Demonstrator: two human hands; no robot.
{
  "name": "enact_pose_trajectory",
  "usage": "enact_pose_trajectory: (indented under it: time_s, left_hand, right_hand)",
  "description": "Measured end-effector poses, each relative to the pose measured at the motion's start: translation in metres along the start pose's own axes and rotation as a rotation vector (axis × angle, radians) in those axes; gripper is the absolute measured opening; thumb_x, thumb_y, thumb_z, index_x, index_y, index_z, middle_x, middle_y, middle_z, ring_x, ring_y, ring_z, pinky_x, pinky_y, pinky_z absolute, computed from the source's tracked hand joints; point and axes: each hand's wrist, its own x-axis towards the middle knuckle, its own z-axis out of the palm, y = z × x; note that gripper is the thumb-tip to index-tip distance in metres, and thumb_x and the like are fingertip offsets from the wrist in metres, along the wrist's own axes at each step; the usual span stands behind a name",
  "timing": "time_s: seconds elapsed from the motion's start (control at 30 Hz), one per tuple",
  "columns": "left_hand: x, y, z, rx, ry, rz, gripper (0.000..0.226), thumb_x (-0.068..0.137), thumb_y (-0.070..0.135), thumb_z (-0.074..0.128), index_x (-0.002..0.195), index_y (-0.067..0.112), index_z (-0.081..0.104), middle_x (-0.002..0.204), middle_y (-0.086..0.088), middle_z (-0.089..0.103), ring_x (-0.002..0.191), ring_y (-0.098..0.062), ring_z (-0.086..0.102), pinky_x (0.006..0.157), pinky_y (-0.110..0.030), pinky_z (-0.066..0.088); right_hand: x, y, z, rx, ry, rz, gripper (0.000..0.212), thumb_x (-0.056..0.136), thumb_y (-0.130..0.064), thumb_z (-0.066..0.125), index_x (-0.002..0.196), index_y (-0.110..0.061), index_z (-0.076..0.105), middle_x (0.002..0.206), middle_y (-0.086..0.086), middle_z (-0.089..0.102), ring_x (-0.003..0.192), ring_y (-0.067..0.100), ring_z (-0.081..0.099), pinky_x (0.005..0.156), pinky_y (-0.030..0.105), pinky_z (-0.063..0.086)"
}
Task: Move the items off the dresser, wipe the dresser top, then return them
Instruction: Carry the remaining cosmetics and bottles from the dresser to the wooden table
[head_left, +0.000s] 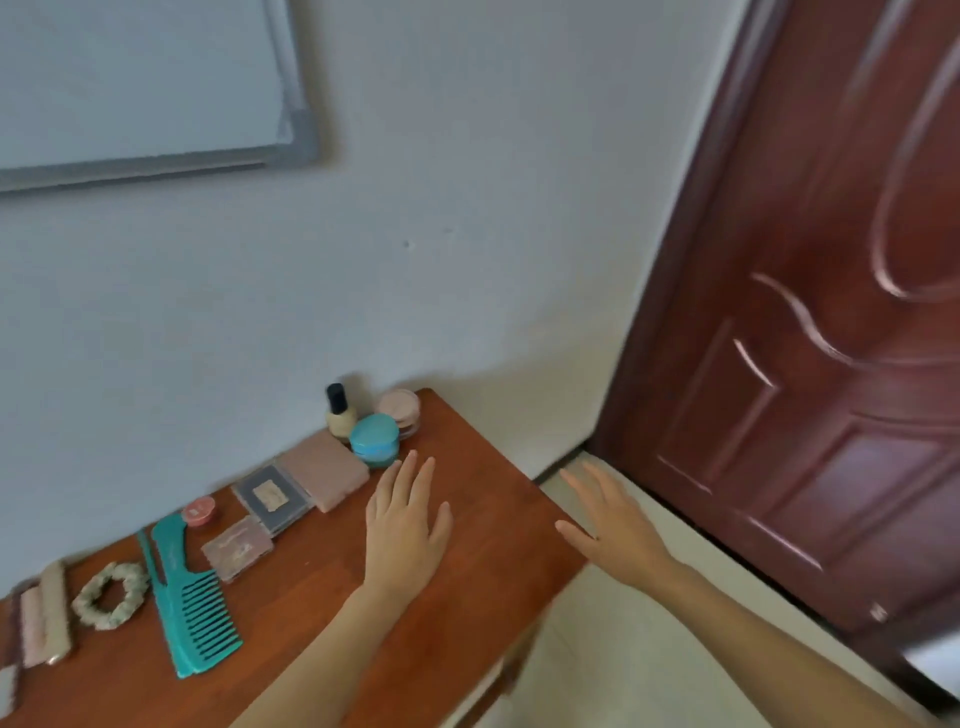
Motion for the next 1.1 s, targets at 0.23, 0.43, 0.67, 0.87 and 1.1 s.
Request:
enact_pose_trajectory:
  time_s: [0.23, 0.43, 0.67, 0.87, 1.1]
  left_hand:
    - [-0.031, 0.082, 0.021, 0.064, -0.268, 0.37, 0.064, 0.08, 0.045, 0.022, 0.125, 0.014, 0.054, 0.136, -0.007, 0.05, 0.128, -0.03, 0.044, 0.1, -0.043, 0.039]
    - [-0.071, 0.188, 0.037, 0.011, -0.376, 0.606, 0.073, 0.072, 0.045, 0.02, 0.126, 0.009, 0.054, 0.137, -0.013, 0.048, 0.127, -0.033, 0.044, 0.098, -0.046, 0.04]
    - [-0.226, 0.352, 0.078, -0.193, -0.446, 0.928, 0.056, 0.075, 0.041, 0.034, 0.11, 0.01, 0.065, 0.119, -0.011, 0.063, 0.108, -0.033, 0.06, 0.081, -0.047, 0.05]
    - [-0.392, 0.467, 0.072, -0.27, -0.557, 1.265, 0.064, 0.075, 0.048, 0.025, 0.121, 0.016, 0.055, 0.124, -0.003, 0.058, 0.117, -0.023, 0.048, 0.088, -0.033, 0.048]
    - [-0.496, 0.542, 0.076, -0.446, -0.617, 1.367, 0.082, 0.071, 0.054, 0.01, 0.135, 0.014, 0.043, 0.145, -0.005, 0.037, 0.135, -0.026, 0.03, 0.107, -0.039, 0.027]
  right_hand:
    - [-0.123, 0.049, -0.035, -0.194, 0.144, 0.19, 0.077, 0.078, -0.063, 0.015, 0.145, -0.025, 0.019, 0.152, 0.009, 0.015, 0.141, 0.023, 0.014, 0.112, 0.035, 0.02]
    - [-0.257, 0.098, -0.065, -0.368, 0.26, 0.429, 0.057, 0.093, -0.052, 0.016, 0.103, -0.025, 0.066, 0.11, 0.01, 0.066, 0.099, 0.027, 0.065, 0.071, 0.035, 0.055]
    - [-0.49, 0.144, -0.088, -0.454, 0.508, 0.676, 0.043, 0.073, -0.046, 0.039, 0.112, -0.028, 0.047, 0.108, 0.01, 0.067, 0.107, 0.032, 0.059, 0.071, 0.038, 0.057]
    - [-0.68, 0.139, -0.078, -0.572, 0.707, 0.974, 0.046, 0.068, -0.042, 0.056, 0.11, -0.025, 0.048, 0.108, 0.015, 0.065, 0.11, 0.027, 0.039, 0.07, 0.044, 0.055]
    - [-0.812, 0.129, -0.077, -0.567, 0.761, 1.243, 0.055, 0.052, -0.028, 0.088, 0.101, -0.016, 0.065, 0.104, 0.018, 0.066, 0.099, 0.041, 0.062, 0.068, 0.047, 0.054]
